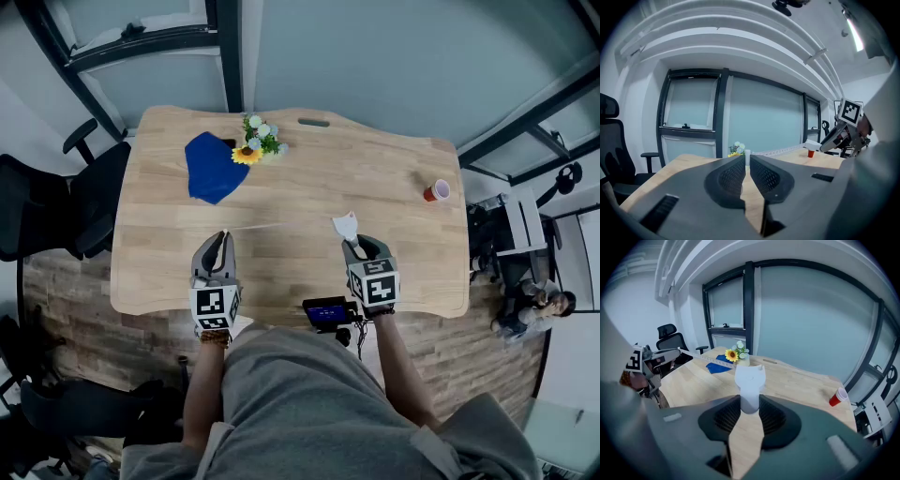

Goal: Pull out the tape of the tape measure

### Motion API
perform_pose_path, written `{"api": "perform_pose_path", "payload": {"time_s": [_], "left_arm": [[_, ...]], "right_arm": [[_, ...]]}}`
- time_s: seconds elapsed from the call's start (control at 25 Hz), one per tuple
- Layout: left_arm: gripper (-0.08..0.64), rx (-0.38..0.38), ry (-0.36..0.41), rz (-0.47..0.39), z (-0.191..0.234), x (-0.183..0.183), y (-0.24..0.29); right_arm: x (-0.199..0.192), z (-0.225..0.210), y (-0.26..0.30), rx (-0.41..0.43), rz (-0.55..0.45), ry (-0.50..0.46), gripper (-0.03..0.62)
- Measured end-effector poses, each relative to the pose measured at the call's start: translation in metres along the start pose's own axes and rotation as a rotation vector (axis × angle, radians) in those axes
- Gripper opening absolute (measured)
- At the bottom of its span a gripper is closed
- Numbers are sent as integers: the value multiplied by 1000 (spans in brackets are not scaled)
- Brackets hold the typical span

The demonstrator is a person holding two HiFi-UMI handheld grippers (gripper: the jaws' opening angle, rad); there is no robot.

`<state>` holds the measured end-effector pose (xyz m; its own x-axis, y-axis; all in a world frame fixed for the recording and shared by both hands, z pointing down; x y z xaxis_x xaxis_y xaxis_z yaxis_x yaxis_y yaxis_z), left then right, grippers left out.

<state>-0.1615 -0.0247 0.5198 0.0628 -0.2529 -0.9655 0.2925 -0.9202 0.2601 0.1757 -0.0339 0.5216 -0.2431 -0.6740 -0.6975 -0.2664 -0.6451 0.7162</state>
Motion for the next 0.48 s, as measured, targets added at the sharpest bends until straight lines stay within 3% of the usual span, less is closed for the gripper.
{"api": "perform_pose_path", "payload": {"time_s": [0.48], "left_arm": [[35, 5, 0, -7, 2, -2, 2]], "right_arm": [[0, 0, 3, -2, -4, 4, 130]]}}
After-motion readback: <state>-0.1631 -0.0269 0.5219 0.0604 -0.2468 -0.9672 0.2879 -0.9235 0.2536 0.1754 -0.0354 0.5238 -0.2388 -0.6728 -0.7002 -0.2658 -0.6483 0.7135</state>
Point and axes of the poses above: the fingertips, and each gripper's own axes: y forward along the fingers, z to its left, x out of its top, the point moved 8 cm from there along -y, backward along the fingers, and after that the axes turned 1 degree about x, right-handed, at the moved point
